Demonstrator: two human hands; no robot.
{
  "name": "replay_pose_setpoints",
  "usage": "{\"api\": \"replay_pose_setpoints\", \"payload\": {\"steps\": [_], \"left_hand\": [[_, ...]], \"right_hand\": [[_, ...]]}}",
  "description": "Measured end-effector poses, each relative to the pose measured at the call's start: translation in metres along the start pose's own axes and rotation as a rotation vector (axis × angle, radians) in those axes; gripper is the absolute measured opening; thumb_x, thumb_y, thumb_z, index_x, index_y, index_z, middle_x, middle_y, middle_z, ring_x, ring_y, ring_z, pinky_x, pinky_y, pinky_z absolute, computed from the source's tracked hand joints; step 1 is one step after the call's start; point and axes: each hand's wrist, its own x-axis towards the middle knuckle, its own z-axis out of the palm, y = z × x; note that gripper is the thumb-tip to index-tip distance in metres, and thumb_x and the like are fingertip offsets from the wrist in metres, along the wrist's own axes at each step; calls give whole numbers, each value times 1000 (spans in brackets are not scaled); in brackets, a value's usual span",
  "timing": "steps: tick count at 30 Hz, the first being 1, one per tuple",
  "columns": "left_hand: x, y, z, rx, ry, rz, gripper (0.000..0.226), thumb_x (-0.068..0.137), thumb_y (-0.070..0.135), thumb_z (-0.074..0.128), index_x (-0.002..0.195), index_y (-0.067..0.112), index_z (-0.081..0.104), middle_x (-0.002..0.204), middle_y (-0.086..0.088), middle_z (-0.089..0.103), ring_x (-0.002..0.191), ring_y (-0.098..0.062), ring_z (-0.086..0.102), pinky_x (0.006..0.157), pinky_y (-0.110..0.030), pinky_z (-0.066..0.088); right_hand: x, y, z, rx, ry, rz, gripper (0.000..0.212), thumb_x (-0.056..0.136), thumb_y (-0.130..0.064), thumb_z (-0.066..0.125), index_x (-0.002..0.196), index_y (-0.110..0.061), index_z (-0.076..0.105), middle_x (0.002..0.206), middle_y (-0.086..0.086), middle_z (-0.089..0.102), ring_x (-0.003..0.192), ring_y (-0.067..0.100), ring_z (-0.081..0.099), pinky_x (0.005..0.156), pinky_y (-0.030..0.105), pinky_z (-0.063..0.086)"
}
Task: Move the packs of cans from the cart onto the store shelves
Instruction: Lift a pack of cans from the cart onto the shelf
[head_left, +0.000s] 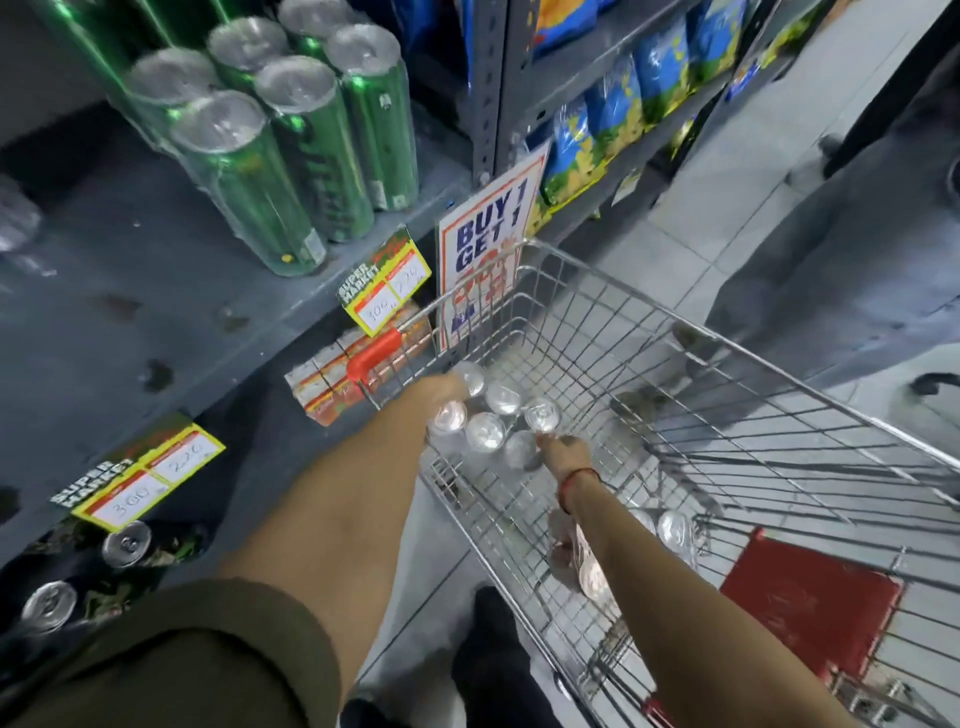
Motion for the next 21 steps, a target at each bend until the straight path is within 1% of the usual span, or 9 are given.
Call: {"api": "replay_pose_setpoints", "payload": {"steps": [2, 4, 5, 8, 11, 13, 15, 18, 21], "left_hand": [[-17, 3, -7, -129, -16, -20, 15, 86, 12, 47, 82, 5, 59, 76, -14, 54, 66, -23, 55, 67, -28, 41], [-43, 7, -14, -230, -15, -14, 23, 88, 9, 46, 64, 10, 45, 48, -5, 57, 43, -16, 56, 45, -18, 43], [-59, 9, -17, -264, -17, 13, 24, 88, 7, 47, 64, 11, 44, 48, -2, 59, 43, -12, 57, 43, -18, 44], [-98, 14, -30, -348, -21, 108, 19, 87, 6, 52, 70, 13, 49, 71, -1, 53, 62, -12, 50, 59, -20, 42], [-139, 12, -48, -428, 25, 174, 18, 87, 7, 55, 71, 13, 50, 60, -1, 57, 54, -9, 53, 51, -17, 43], [-170, 6, -61, -476, 67, 234, 13, 88, 12, 56, 76, 15, 52, 71, -3, 55, 62, -12, 51, 56, -20, 41], [-202, -4, -76, -509, 112, 286, 11, 88, 14, 57, 78, 15, 53, 74, -6, 57, 66, -15, 53, 59, -23, 41], [-249, -24, -97, -584, 180, 334, 6, 88, 13, 58, 85, 8, 55, 54, 0, 61, 46, -8, 58, 38, -13, 44], [-289, -50, -124, -631, 258, 376, 15, 85, 13, 63, 98, 10, 57, 83, -3, 62, 67, -10, 57, 57, -21, 48]], "right_hand": [[-7, -17, -11, -34, 23, -72, 34, 89, -20, 55, 109, 7, 57, 114, 25, 61, 99, 31, 56, 78, 34, 43], [-18, -37, -22, -46, 72, -141, 34, 88, -26, 56, 101, 5, 60, 109, 26, 63, 98, 34, 58, 83, 37, 46], [-26, -46, -28, -37, 100, -165, 32, 85, -28, 59, 93, 3, 62, 101, 24, 64, 93, 33, 59, 83, 40, 47], [-56, -76, -43, -32, 182, -220, 31, 78, -29, 67, 79, 1, 63, 82, 16, 58, 79, 26, 55, 82, 46, 50], [-95, -105, -55, -34, 182, -308, 27, 76, -29, 70, 70, -4, 63, 75, 13, 61, 75, 24, 55, 66, 34, 48], [-122, -124, -58, -30, 155, -367, 27, 74, -29, 71, 59, -10, 59, 66, 9, 57, 67, 22, 53, 57, 27, 44], [-152, -143, -55, -53, 123, -455, 28, 72, -27, 73, 60, -4, 62, 63, 9, 56, 66, 22, 53, 60, 33, 48], [-197, -167, -43, -76, 28, -599, 25, 71, -23, 75, 63, -4, 61, 68, 10, 54, 65, 18, 49, 60, 35, 46], [-230, -186, -21, -117, -67, -698, 26, 70, -24, 76, 64, -9, 56, 64, 11, 46, 57, 18, 40, 50, 26, 38]]}}
